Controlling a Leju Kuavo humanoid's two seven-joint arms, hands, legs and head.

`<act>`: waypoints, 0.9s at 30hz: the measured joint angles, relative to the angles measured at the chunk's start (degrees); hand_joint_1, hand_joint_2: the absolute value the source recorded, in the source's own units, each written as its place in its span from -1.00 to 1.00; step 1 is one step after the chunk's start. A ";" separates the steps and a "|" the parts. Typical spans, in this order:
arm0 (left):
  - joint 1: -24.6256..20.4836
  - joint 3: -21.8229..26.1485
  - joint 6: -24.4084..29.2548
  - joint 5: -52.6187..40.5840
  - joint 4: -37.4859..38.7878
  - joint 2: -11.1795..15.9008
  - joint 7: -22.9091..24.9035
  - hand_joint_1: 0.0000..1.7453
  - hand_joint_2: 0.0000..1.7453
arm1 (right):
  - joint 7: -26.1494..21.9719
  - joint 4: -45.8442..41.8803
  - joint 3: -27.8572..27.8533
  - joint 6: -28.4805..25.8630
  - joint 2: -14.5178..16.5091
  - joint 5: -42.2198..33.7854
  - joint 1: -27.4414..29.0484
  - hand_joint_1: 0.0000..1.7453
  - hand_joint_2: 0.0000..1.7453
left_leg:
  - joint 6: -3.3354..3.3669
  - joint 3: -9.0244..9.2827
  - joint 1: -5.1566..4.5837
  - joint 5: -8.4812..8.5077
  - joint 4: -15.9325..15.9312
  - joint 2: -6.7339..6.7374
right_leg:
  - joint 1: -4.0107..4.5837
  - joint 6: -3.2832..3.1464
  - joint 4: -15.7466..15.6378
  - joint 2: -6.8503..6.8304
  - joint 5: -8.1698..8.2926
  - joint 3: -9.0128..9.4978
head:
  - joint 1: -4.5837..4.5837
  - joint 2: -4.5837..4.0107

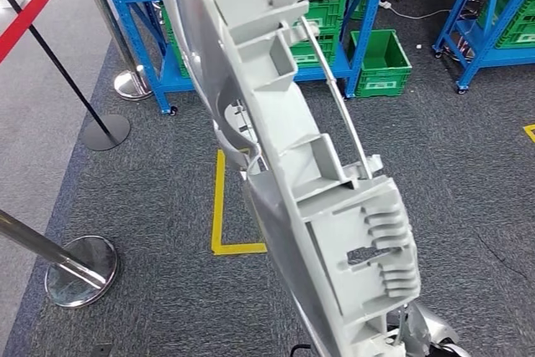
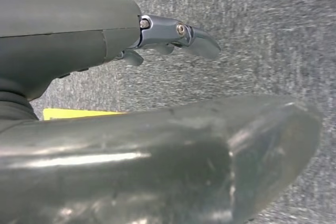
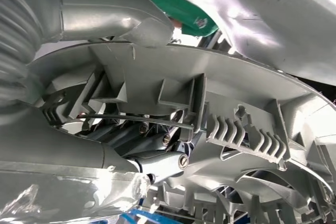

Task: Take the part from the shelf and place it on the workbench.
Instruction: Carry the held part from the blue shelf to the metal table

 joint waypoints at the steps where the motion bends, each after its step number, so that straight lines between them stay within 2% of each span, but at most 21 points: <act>1: -0.19 -0.01 -0.01 0.00 0.00 0.08 -0.01 -1.00 -1.00 | 0.01 -0.19 0.01 -0.19 0.00 0.08 -0.04 1.00 1.00 | 0.31 3.30 -0.07 -0.28 -4.41 -0.03 | 0.09 0.22 0.06 0.02 0.63 -0.57 | -0.02 0.00; 2: -0.45 -0.03 -0.02 0.00 0.00 0.15 -0.02 -1.00 -1.00 | 0.03 -0.35 0.01 -0.31 0.00 0.11 -0.10 1.00 1.00 | 0.59 5.66 -0.16 -1.04 -7.91 -0.07 | 0.15 0.48 0.11 -0.01 1.30 -1.03 | 0.01 0.00; 3: -0.63 -0.05 -0.02 0.00 0.00 0.19 -0.03 -1.00 -1.00 | 0.03 -0.49 0.04 -0.40 0.00 0.13 -0.17 1.00 1.00 | 0.84 6.89 -0.29 -1.61 -10.13 -0.12 | 0.18 0.76 0.05 -0.07 2.02 -1.44 | 0.02 0.01; 5: -0.59 -0.08 -0.05 0.00 0.00 0.17 -0.04 -1.00 -1.00 | 0.04 -0.59 0.10 -0.52 0.00 0.13 -0.15 1.00 1.00 | 1.46 6.32 -0.36 -1.19 -11.19 -0.04 | 0.08 1.38 -0.18 -0.12 3.10 -2.19 | 0.03 0.01; 6: -0.39 -0.08 -0.07 0.00 0.00 0.15 -0.04 -1.00 -1.00 | 0.04 -0.60 0.14 -0.59 0.00 0.13 -0.04 1.00 1.00 | 1.85 5.69 -0.34 -0.53 -11.09 0.06 | 0.02 1.70 0.25 -0.13 2.30 -2.65 | 0.08 0.01; 7: -0.22 -0.08 -0.08 0.00 0.00 0.13 -0.03 -1.00 -1.00 | 0.05 -0.61 0.15 -0.72 0.00 0.16 0.07 1.00 1.00 | 2.25 5.11 -0.27 0.16 -11.11 0.18 | -0.02 1.98 1.71 -0.13 0.31 -3.24 | 0.16 0.00; 9: -0.15 -0.09 -0.09 0.00 0.00 0.12 -0.02 -1.00 -1.00 | 0.05 -0.68 0.16 -1.16 -0.02 0.33 0.11 1.00 1.00 | 2.77 3.76 -0.23 1.50 -11.11 0.31 | -0.08 2.39 8.13 -0.16 -5.87 -4.79 | 0.38 0.00; 10: -0.15 -0.10 -0.09 0.00 0.00 0.12 -0.01 -1.00 -1.00 | 0.05 -0.74 0.16 -1.45 -0.05 0.45 0.07 1.00 1.00 | 2.88 2.97 -0.26 2.21 -11.08 0.33 | -0.10 2.52 12.21 -0.16 -8.21 -5.41 | 0.44 0.00; 11: -0.16 -0.10 -0.09 -0.01 0.00 0.11 -0.01 -1.00 -1.00 | 0.05 -0.82 0.16 -1.72 -0.11 0.55 0.03 1.00 1.00 | 2.90 2.08 -0.30 2.94 -11.04 0.34 | -0.09 2.59 15.50 -0.16 -9.16 -5.59 | 0.47 0.00; 12: -0.15 -0.10 -0.10 -0.01 0.00 0.10 0.00 -1.00 -1.00 | 0.05 -0.91 0.16 -1.92 -0.18 0.60 0.01 1.00 1.00 | 2.87 1.18 -0.34 3.65 -10.98 0.34 | -0.09 2.59 17.31 -0.16 -8.78 -5.11 | 0.51 0.00; 13: -0.14 -0.10 -0.11 -0.02 0.00 0.08 0.00 -1.00 -1.00 | 0.05 -1.03 0.16 -2.05 -0.27 0.58 -0.03 1.00 1.00 | 2.81 0.31 -0.37 4.30 -10.91 0.35 | -0.08 2.54 17.36 -0.16 -7.47 -3.88 | 0.52 0.00; 14: -0.14 -0.11 -0.13 -0.04 0.00 0.03 0.00 -1.00 -1.00 | 0.06 -1.18 0.16 -2.10 -0.38 0.49 -0.14 1.00 1.00 | 2.69 -0.59 -0.38 4.97 -10.80 0.33 | -0.07 2.41 15.00 -0.16 -5.90 -1.33 | 0.55 0.00; 15: -0.14 -0.12 -0.13 -0.05 0.00 -0.02 0.00 -1.00 -1.00 | 0.07 -1.35 0.16 -2.10 -0.48 0.40 -0.31 1.00 1.00 | 2.49 -1.37 -0.43 5.57 -10.62 0.30 | -0.04 2.25 11.01 -0.16 -5.42 2.12 | 0.56 0.01; 17: -0.15 -0.16 -0.13 -0.08 0.00 -0.09 0.00 -1.00 -1.00 | 0.09 -1.74 0.16 -2.11 -0.62 0.24 -0.69 1.00 1.00 | 2.00 -2.57 -0.55 6.76 -10.18 0.22 | 0.11 1.88 2.09 -0.14 -6.51 8.59 | 0.52 0.01; 18: -0.15 -0.18 -0.11 -0.09 0.00 -0.07 0.00 -1.00 -1.00 | 0.09 -1.91 0.16 -2.12 -0.63 0.20 -0.79 1.00 1.00 | 1.72 -2.88 -0.56 7.31 -10.04 0.20 | 0.24 1.69 -0.34 -0.12 -7.39 9.99 | 0.51 0.01; 20: -0.08 -0.19 -0.09 -0.09 0.00 -0.02 0.01 -1.00 -1.00 | 0.06 -2.11 0.16 -2.14 -0.65 0.13 -0.86 1.00 1.00 | 1.09 -3.33 -0.45 8.12 -9.96 0.18 | 0.32 1.01 -1.01 -0.13 -7.07 9.43 | 0.56 0.01; 21: 0.01 -0.19 -0.09 -0.09 0.00 -0.01 0.02 -1.00 -1.00 | 0.03 -2.16 0.16 -2.15 -0.66 0.11 -0.90 1.00 1.00 | 0.72 -3.72 -0.37 7.47 -9.58 0.16 | 0.27 0.53 -0.96 -0.18 -6.56 8.85 | 0.58 0.01; 22: 0.12 -0.19 -0.08 -0.09 0.00 -0.01 0.04 -1.00 -1.00 | 0.02 -2.19 0.16 -2.15 -0.66 0.11 -0.93 1.00 1.00 | 0.35 -4.32 -0.30 5.61 -8.33 0.13 | 0.17 0.05 -0.97 -0.23 -5.88 8.20 | 0.52 0.00; 25: 0.15 -0.19 -0.03 -0.09 0.00 0.09 0.13 -1.00 -1.00 | 0.01 -2.28 0.16 -2.15 -0.66 0.11 -0.93 1.00 1.00 | -0.50 -7.13 -0.10 -3.22 1.30 0.09 | 0.07 -0.52 -0.91 -0.25 -3.47 5.58 | 0.09 0.00; 26: 0.11 -0.19 -0.02 -0.09 0.00 0.14 0.18 -1.00 -1.00 | 0.01 -2.29 0.16 -2.15 -0.66 0.09 -0.93 1.00 1.00 | -0.65 -7.70 -0.04 -4.48 4.71 0.09 | 0.07 -0.48 -0.82 -0.25 -2.64 4.48 | 0.02 0.00; 27: 0.08 -0.19 -0.01 -0.09 0.00 0.16 0.24 -1.00 -1.00 | 0.01 -2.30 0.16 -2.15 -0.66 0.07 -0.94 1.00 1.00 | -0.75 -7.61 0.02 -4.25 6.86 0.09 | 0.05 -0.42 -0.69 -0.26 -1.82 3.34 | -0.01 0.00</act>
